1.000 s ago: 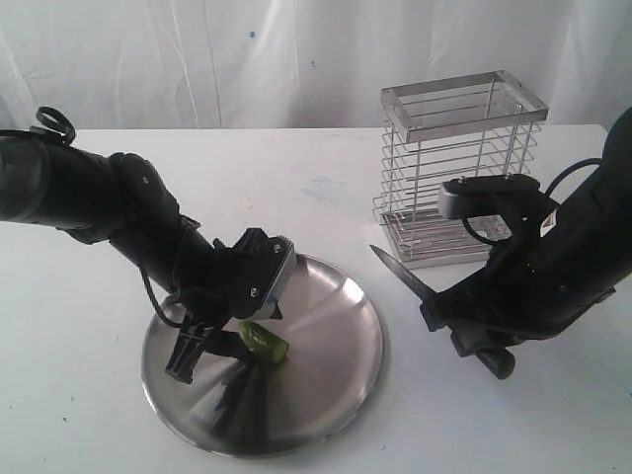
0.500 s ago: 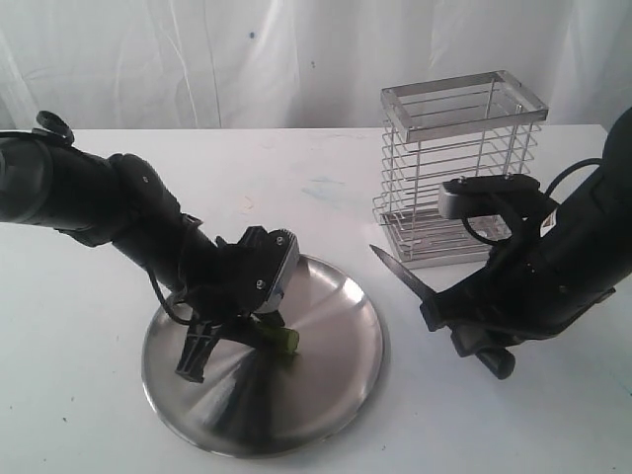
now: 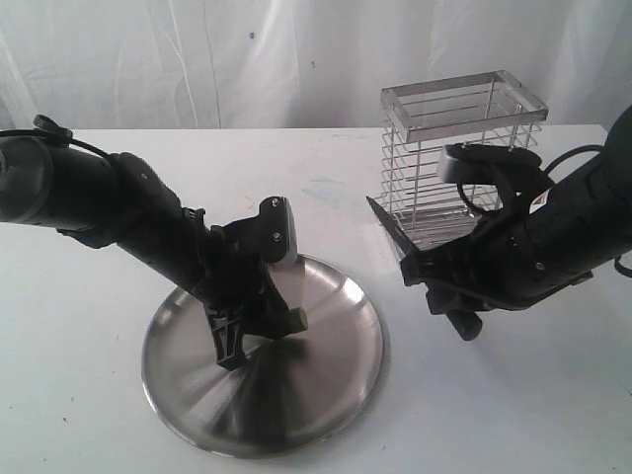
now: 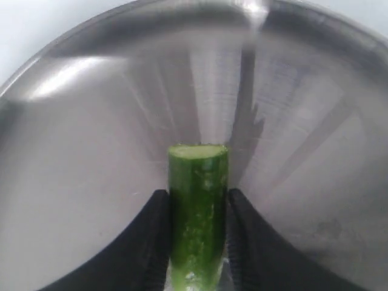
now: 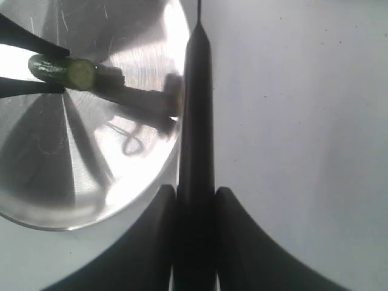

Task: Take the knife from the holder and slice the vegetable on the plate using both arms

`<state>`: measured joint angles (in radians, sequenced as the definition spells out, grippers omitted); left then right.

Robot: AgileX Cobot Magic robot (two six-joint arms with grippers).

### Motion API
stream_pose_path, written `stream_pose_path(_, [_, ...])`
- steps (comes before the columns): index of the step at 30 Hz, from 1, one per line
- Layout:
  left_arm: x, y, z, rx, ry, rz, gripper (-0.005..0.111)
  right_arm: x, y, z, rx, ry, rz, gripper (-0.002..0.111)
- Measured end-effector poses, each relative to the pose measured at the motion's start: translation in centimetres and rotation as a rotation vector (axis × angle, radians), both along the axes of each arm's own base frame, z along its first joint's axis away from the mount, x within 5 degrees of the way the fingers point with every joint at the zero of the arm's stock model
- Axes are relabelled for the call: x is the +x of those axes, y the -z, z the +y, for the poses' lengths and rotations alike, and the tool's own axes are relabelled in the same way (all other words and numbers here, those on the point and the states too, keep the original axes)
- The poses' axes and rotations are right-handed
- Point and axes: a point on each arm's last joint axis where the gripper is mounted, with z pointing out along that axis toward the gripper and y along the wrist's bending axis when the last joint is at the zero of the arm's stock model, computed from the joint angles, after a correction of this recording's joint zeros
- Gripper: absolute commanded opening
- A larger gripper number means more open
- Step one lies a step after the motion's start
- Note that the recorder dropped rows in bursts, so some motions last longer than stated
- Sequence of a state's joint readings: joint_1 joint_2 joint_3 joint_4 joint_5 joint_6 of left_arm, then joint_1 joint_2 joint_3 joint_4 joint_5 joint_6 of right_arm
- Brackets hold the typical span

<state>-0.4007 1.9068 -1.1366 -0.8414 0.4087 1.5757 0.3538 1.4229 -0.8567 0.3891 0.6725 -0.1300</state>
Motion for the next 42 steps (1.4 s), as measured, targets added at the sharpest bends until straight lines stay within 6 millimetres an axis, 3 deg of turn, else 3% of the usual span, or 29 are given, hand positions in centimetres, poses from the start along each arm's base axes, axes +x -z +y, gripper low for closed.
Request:
stream_pose_path(22, [1.03, 0.84, 0.29, 0.011, -0.162, -0.003, 0.020, 0.05, -0.04, 0.04, 0.008, 0.006, -0.004, 0.000])
stream_pose_path(38, [0.64, 0.80, 0.10, 0.000, -0.136, 0.041, 0.068, 0.06, -0.04, 0.04, 0.008, 0.007, -0.005, 0.000])
stream_pose_path(42, [0.78, 0.80, 0.15, 0.003, -0.148, 0.029, 0.073, 0.09, -0.05, 0.04, 0.008, 0.007, -0.008, 0.000])
